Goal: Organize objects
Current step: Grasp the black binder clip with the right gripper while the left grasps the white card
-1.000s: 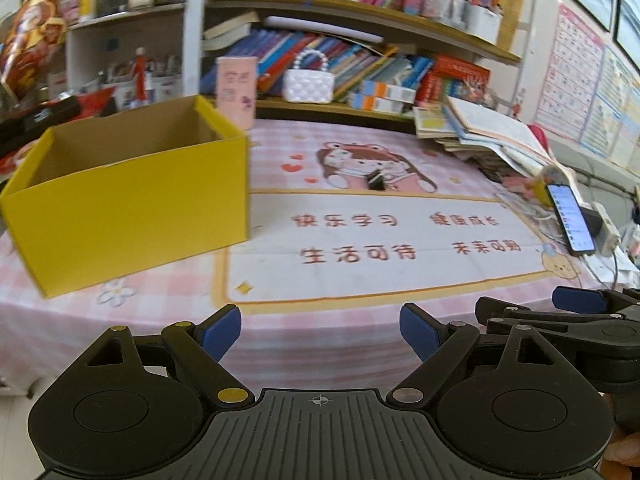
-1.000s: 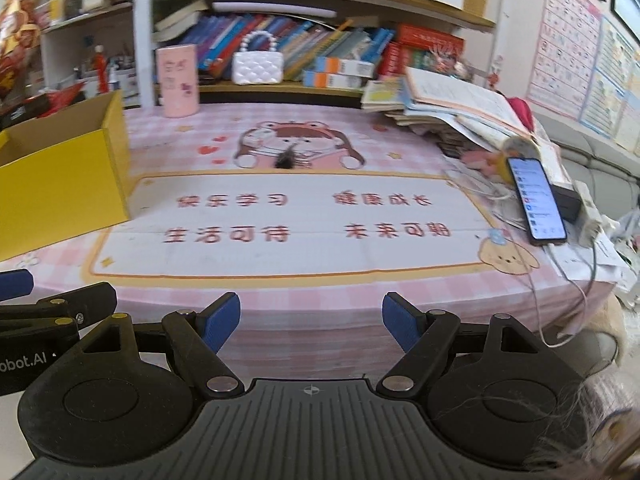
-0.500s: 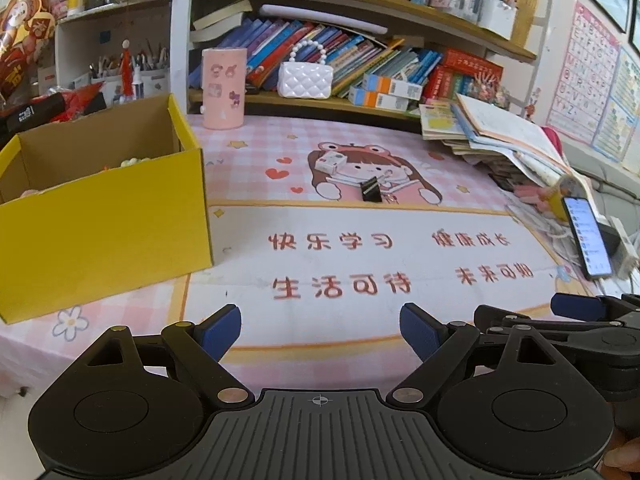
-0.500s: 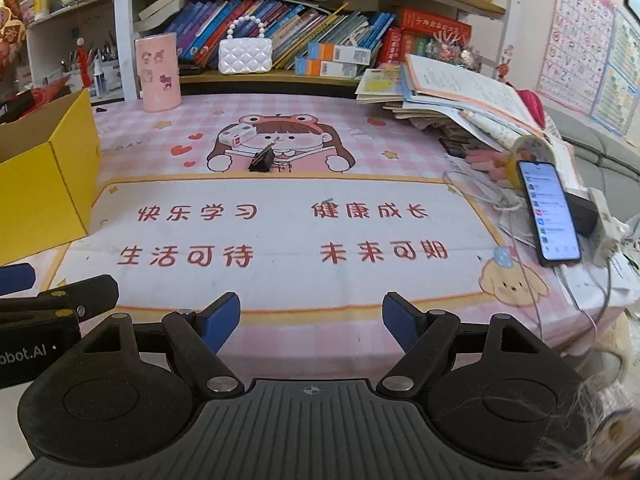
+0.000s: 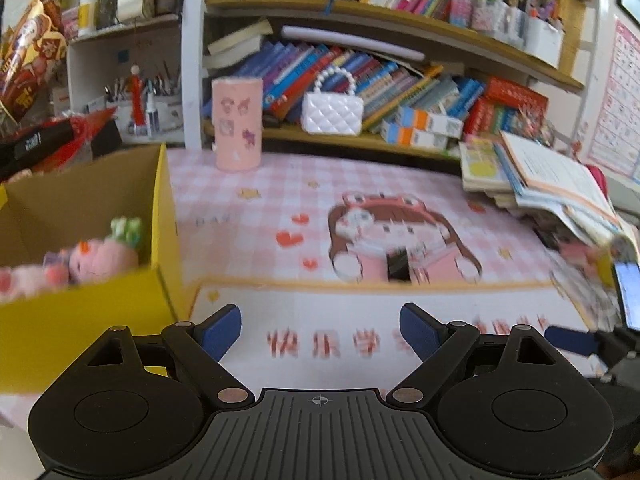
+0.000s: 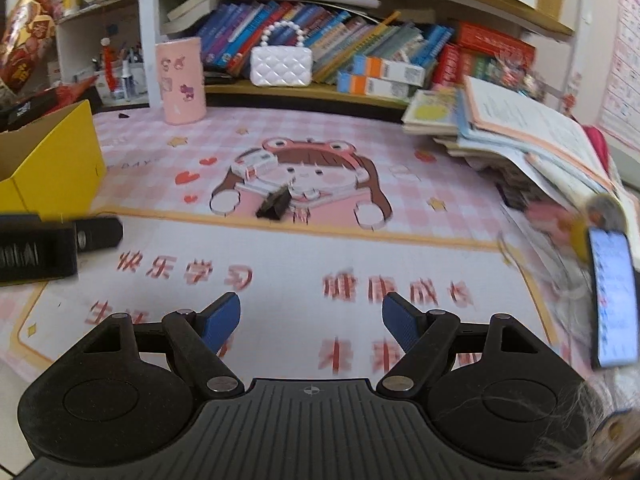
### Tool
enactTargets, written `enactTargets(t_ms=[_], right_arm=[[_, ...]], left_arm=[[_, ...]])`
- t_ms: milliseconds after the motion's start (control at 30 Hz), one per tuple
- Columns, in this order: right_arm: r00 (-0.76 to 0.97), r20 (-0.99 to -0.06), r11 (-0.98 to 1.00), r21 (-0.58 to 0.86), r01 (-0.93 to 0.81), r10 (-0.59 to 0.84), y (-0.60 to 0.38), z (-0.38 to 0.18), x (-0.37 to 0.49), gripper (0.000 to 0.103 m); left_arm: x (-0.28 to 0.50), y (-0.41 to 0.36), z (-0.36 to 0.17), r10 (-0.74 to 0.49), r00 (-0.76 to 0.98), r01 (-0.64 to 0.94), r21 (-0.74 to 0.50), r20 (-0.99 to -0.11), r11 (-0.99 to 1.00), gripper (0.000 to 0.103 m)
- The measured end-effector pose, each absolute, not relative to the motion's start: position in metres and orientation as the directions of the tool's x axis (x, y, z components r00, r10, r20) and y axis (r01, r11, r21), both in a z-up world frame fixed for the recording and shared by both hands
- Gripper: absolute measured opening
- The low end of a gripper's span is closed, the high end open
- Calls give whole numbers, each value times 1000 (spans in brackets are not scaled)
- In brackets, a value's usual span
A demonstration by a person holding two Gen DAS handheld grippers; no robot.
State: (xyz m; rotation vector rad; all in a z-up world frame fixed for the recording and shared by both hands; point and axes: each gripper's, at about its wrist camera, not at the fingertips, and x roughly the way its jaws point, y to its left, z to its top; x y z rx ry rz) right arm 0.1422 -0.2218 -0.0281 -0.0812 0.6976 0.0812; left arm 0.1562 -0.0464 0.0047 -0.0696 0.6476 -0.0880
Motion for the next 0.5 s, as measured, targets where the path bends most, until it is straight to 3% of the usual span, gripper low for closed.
enactTargets(t_ms=[500], right_arm=[[741, -608, 894, -109, -435, 287, -222, -53, 256, 74]], left_arm=[[207, -60, 15, 15, 800, -51, -44, -599, 998, 89]])
